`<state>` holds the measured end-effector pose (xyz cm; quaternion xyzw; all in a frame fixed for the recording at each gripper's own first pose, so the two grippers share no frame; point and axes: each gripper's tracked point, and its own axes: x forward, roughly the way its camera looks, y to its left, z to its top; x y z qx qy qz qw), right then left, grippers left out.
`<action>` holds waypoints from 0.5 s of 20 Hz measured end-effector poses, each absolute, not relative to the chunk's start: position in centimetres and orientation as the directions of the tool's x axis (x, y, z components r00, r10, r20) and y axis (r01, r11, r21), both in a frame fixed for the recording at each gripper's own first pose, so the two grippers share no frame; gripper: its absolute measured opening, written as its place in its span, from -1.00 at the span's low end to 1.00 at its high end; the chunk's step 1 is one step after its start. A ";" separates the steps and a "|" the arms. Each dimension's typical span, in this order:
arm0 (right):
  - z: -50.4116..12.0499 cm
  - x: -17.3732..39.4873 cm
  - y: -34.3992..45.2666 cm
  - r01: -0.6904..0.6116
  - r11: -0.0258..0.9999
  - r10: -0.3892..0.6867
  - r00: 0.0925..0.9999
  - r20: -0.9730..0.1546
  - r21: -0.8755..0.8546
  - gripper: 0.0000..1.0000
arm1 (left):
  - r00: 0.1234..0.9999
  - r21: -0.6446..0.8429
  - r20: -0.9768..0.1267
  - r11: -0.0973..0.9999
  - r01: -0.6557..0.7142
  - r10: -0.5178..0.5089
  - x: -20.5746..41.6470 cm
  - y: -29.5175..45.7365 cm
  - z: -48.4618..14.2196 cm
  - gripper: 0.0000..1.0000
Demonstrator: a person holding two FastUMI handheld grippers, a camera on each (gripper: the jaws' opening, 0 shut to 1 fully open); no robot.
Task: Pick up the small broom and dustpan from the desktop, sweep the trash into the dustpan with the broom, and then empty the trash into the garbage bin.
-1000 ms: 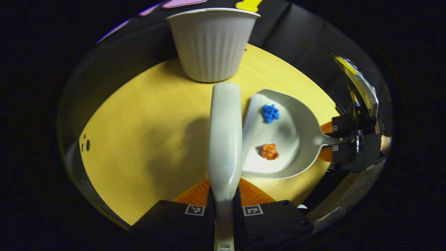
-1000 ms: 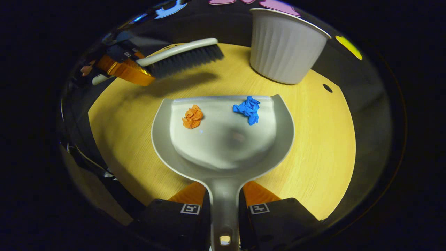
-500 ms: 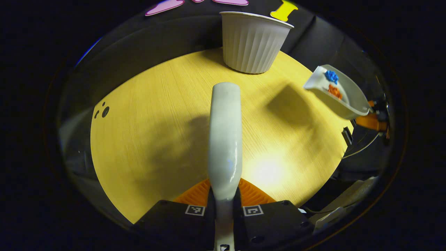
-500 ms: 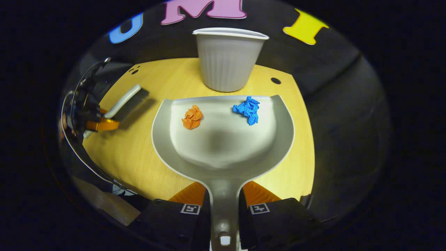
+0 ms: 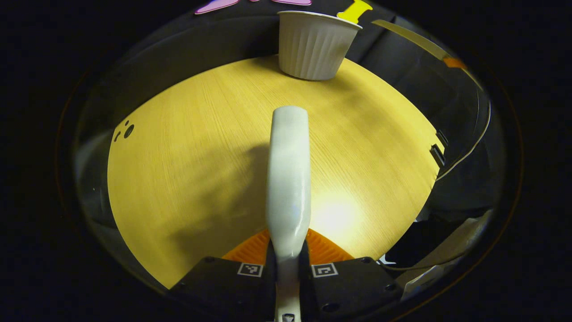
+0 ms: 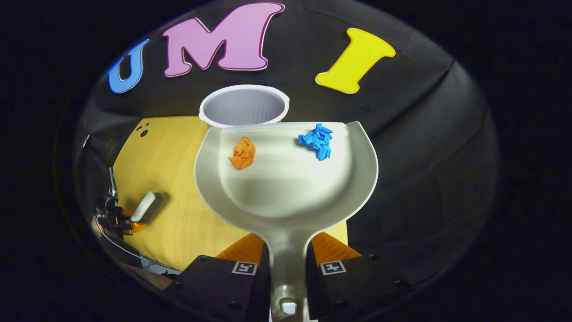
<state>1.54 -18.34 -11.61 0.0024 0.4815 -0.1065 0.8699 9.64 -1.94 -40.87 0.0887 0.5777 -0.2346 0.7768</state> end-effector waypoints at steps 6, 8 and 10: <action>-11.0 9.0 -19.4 0.156 0.974 -0.218 0.470 -0.855 -0.163 -0.28 | 0.228 -0.146 -0.937 0.891 0.430 -0.264 9.6 -0.2 -41.7 -0.50; -11.3 10.7 -19.7 0.125 0.971 -0.238 0.442 -0.865 -0.203 -0.36 | 0.227 -0.152 -0.937 0.896 0.416 -0.264 9.6 0.3 -42.0 -0.53; -11.5 12.1 -19.9 0.085 0.962 -0.270 0.413 -0.870 -0.258 -0.28 | 0.223 -0.160 -0.938 0.901 0.404 -0.267 9.4 0.7 -42.3 -0.54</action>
